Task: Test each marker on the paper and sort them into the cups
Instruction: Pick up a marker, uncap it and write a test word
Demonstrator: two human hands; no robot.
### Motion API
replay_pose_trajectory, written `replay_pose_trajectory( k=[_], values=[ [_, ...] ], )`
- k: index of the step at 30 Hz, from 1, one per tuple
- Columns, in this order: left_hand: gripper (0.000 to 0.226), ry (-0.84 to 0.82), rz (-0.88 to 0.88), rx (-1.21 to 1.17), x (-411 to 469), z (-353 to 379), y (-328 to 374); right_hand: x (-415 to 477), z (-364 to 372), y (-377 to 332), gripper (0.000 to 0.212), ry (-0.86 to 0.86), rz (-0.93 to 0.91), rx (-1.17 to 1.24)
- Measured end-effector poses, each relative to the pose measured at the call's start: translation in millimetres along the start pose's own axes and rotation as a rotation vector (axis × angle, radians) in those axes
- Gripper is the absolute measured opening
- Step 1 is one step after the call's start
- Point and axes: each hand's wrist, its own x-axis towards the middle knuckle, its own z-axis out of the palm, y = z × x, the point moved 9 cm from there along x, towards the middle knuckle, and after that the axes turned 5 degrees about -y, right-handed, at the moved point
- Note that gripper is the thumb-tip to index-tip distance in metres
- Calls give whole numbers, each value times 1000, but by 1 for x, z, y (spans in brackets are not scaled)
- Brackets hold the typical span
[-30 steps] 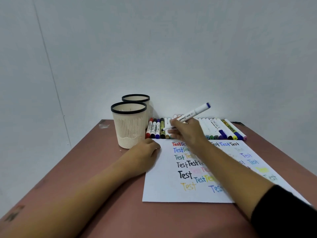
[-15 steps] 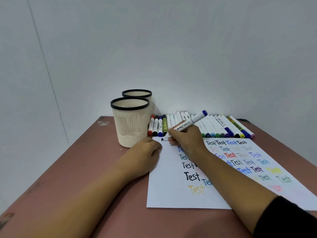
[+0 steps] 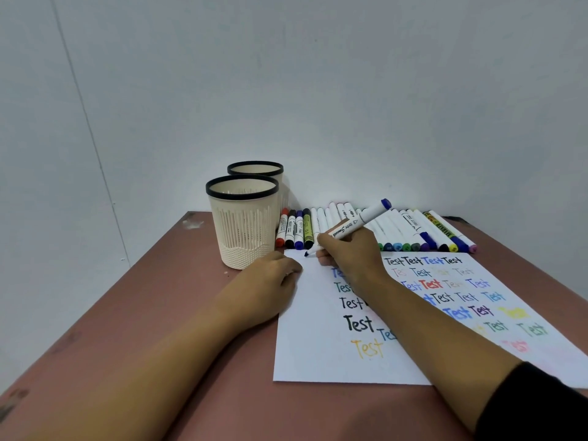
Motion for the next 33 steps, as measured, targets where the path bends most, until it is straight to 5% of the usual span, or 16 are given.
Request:
replay_pose_trajectory(
  k=[33],
  values=[
    [29,-62,-46,-14,2,3,-3,-2,-10,-2,11,97,-11,-50]
  ],
)
